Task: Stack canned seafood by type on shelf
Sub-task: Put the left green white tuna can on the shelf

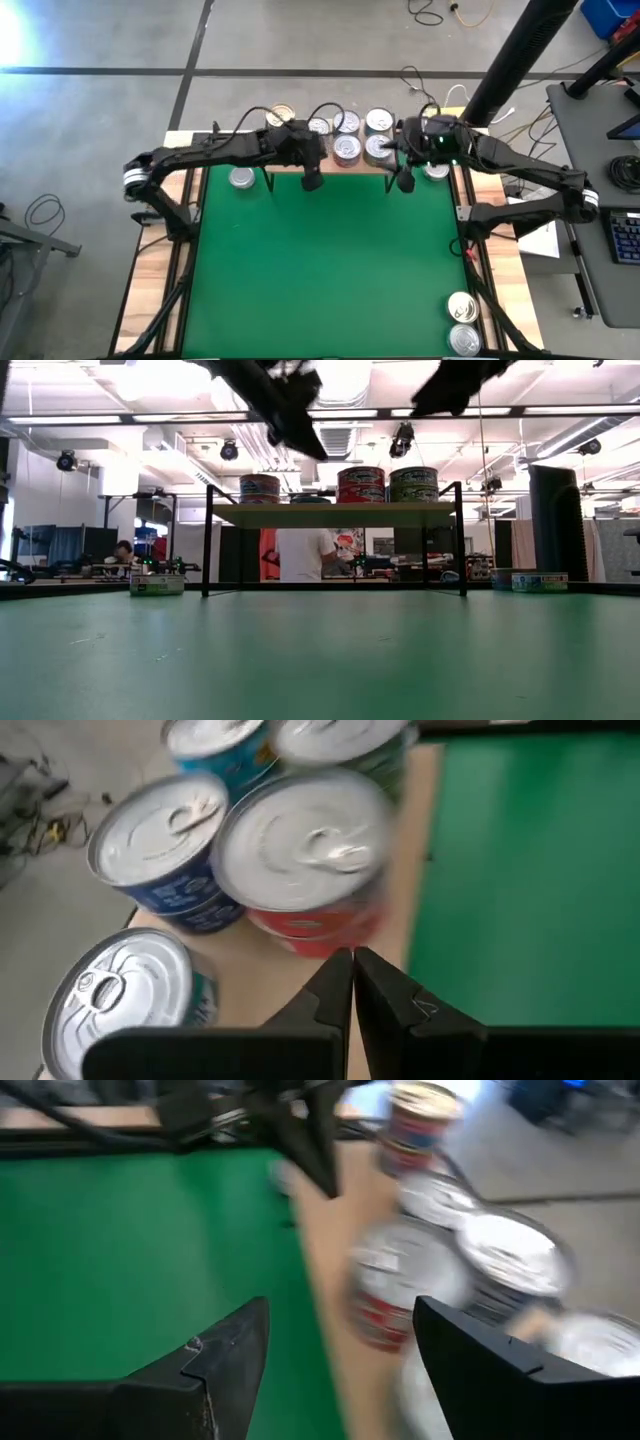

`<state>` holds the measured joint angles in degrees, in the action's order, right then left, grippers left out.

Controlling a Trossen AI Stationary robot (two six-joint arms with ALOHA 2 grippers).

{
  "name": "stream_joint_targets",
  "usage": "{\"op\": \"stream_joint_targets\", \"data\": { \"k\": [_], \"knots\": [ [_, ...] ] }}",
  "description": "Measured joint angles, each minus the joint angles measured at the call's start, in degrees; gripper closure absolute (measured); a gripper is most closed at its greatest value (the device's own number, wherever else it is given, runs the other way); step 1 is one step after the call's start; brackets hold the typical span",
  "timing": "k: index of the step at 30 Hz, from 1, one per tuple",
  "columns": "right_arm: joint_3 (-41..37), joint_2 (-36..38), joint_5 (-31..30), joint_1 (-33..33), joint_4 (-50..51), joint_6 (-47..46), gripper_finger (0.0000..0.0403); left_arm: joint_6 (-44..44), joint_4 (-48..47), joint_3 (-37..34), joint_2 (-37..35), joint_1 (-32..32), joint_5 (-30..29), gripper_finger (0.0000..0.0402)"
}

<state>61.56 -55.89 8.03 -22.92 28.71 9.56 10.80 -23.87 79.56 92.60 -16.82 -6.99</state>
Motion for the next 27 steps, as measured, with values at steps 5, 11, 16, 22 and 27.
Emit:
{"op": "stream_joint_targets", "data": {
  "k": [5, 11, 16, 22, 27],
  "knots": [
    [0.0, -0.3, -0.1, 11.3, -3.8, -5.4, 0.0168, -3.3, 3.3, -9.0, -11.4, 6.8, -0.1, 0.0402],
    [-0.1, -5.7, -0.7, 23.4, -10.7, -11.4, 0.0155, -8.2, 14.1, -26.0, -24.9, 18.5, 0.0, 0.0402],
    [0.2, -12.4, -1.5, 32.2, -13.8, -15.3, 0.0141, -13.4, 27.9, -38.5, -31.8, 28.0, 0.0, 0.0402],
    [1.0, -16.8, -8.1, 38.7, -13.4, -18.2, 0.0119, -16.3, 38.0, -45.8, -34.1, 33.3, 0.0, 0.0402],
    [0.8, -17.3, -13.6, 41.1, -8.2, -22.7, 0.0082, -18.1, 42.1, -49.7, -31.7, 33.5, -0.1, 0.0402]
  ]
}}
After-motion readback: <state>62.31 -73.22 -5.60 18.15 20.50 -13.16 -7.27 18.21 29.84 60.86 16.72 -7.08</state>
